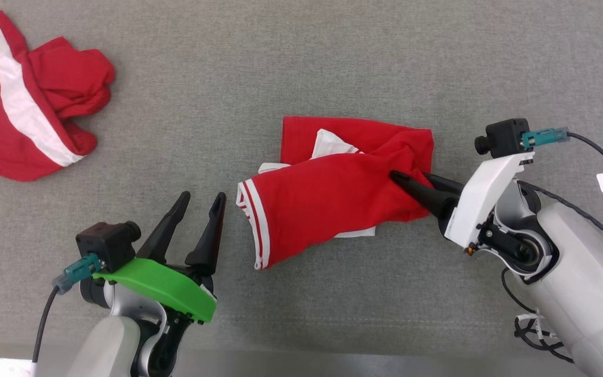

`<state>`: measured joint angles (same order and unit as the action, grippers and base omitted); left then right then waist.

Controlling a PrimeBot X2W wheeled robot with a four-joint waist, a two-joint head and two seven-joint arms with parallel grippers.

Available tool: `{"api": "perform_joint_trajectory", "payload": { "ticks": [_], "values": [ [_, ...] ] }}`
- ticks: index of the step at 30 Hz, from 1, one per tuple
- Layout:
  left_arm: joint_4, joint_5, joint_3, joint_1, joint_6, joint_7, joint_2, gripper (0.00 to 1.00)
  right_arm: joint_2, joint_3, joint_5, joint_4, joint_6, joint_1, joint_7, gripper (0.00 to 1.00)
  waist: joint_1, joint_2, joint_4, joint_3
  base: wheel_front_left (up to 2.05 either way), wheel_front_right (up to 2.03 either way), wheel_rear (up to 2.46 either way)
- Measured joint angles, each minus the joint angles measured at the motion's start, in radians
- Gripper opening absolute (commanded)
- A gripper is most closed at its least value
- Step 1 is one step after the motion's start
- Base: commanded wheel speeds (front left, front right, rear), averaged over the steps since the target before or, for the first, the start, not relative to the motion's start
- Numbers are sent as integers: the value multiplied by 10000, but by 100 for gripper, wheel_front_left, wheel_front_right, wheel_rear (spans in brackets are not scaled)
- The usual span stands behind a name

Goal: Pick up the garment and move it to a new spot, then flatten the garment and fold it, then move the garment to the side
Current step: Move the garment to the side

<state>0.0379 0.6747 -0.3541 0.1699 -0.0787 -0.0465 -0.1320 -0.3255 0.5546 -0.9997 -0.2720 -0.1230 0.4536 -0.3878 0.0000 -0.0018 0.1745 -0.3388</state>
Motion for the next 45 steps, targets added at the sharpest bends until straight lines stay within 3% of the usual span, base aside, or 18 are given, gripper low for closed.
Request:
{"api": "perform_joint_trajectory", "payload": {
  "ticks": [8,30,39,45],
  "values": [
    [163,2,59,1,-4,-173,12,100,-420,81,-372,-29,-2,363,-416,0,0,0,179,47,0,0,0],
    [173,13,-226,141,-100,-96,73,100,-2167,-1379,-648,-984,29,1917,-901,0,0,0,559,-404,0,0,0],
    [-153,-33,-395,152,-100,102,-12,100,-2828,-2337,-648,-1317,476,2845,-729,0,0,0,641,-1073,0,0,0],
    [-395,-104,-370,180,-92,111,-67,100,-3175,-3060,-476,-1586,1103,3628,-90,0,0,0,668,-1680,0,0,0]
  ]
}}
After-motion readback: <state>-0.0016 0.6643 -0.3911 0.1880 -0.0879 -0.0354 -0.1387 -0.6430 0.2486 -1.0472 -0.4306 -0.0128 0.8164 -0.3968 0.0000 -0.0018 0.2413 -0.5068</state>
